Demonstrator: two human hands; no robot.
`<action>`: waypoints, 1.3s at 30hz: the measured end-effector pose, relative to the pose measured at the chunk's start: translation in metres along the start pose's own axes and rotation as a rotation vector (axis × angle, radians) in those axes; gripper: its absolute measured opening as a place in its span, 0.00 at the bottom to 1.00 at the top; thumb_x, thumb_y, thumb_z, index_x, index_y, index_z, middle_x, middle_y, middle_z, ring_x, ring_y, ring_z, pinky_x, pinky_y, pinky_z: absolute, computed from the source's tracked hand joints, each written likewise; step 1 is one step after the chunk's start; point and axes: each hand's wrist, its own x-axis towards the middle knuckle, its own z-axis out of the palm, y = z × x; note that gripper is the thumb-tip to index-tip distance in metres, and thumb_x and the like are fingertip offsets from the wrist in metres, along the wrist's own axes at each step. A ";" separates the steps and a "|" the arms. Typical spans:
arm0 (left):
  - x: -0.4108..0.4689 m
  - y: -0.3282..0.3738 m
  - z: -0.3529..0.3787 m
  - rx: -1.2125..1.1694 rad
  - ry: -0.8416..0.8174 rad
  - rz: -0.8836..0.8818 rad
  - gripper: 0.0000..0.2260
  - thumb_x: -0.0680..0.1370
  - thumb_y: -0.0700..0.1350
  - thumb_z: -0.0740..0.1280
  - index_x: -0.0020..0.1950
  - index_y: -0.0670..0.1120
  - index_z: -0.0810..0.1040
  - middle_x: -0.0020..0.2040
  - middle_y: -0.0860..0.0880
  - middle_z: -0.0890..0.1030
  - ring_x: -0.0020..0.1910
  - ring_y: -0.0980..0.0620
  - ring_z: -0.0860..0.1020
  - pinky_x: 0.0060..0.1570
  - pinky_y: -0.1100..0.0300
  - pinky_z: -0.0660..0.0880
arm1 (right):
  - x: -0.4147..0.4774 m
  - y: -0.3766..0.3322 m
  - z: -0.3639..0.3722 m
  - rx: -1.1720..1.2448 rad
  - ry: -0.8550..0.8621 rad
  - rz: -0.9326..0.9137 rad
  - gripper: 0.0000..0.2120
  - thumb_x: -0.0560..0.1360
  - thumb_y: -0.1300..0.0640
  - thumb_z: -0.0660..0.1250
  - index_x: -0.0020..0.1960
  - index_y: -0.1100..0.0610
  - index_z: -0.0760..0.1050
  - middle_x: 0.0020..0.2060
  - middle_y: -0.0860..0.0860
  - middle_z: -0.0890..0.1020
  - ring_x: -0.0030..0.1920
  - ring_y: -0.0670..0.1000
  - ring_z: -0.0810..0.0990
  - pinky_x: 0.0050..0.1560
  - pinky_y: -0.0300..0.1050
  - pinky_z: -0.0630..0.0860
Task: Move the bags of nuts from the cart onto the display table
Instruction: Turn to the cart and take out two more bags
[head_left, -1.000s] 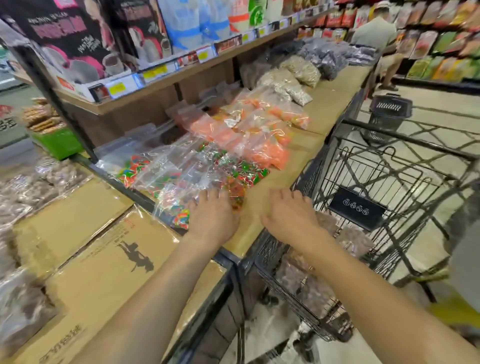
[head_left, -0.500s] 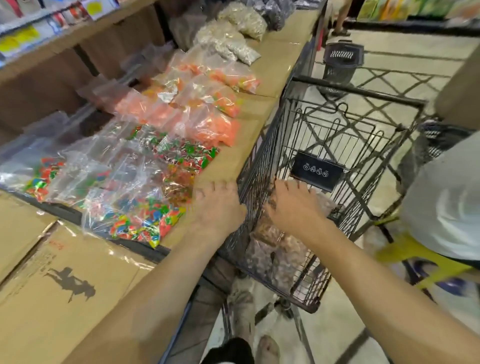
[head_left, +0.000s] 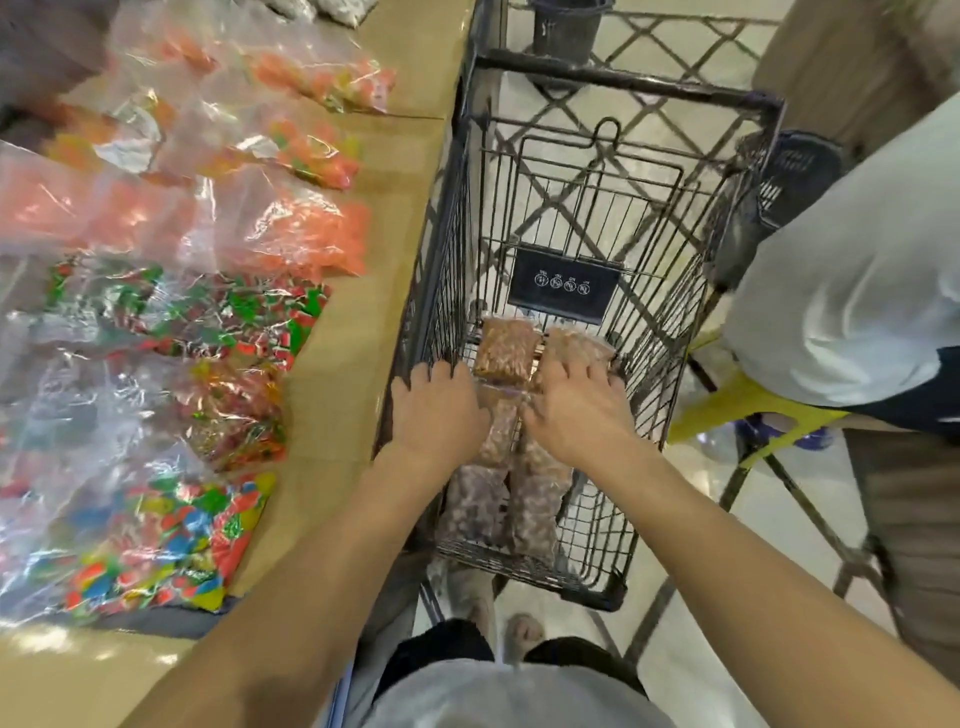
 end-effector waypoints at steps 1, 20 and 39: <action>0.007 0.000 0.005 0.010 -0.020 0.016 0.27 0.84 0.58 0.62 0.79 0.45 0.67 0.77 0.43 0.71 0.77 0.38 0.67 0.74 0.39 0.66 | 0.003 0.000 0.005 0.002 -0.004 0.013 0.38 0.85 0.41 0.59 0.87 0.57 0.49 0.86 0.64 0.48 0.86 0.65 0.48 0.84 0.69 0.51; 0.072 0.013 0.181 -0.125 -0.466 -0.083 0.22 0.87 0.49 0.57 0.80 0.41 0.65 0.77 0.40 0.70 0.77 0.39 0.66 0.76 0.44 0.63 | 0.050 0.035 0.189 0.073 -0.357 0.169 0.37 0.85 0.41 0.60 0.84 0.60 0.55 0.81 0.63 0.63 0.78 0.67 0.66 0.76 0.65 0.66; 0.114 -0.030 0.339 -0.903 -0.482 -0.666 0.44 0.72 0.57 0.80 0.81 0.43 0.65 0.74 0.44 0.77 0.71 0.41 0.76 0.70 0.47 0.74 | 0.087 0.080 0.403 0.960 -0.362 0.885 0.64 0.50 0.14 0.74 0.74 0.53 0.65 0.72 0.58 0.73 0.70 0.62 0.77 0.67 0.64 0.80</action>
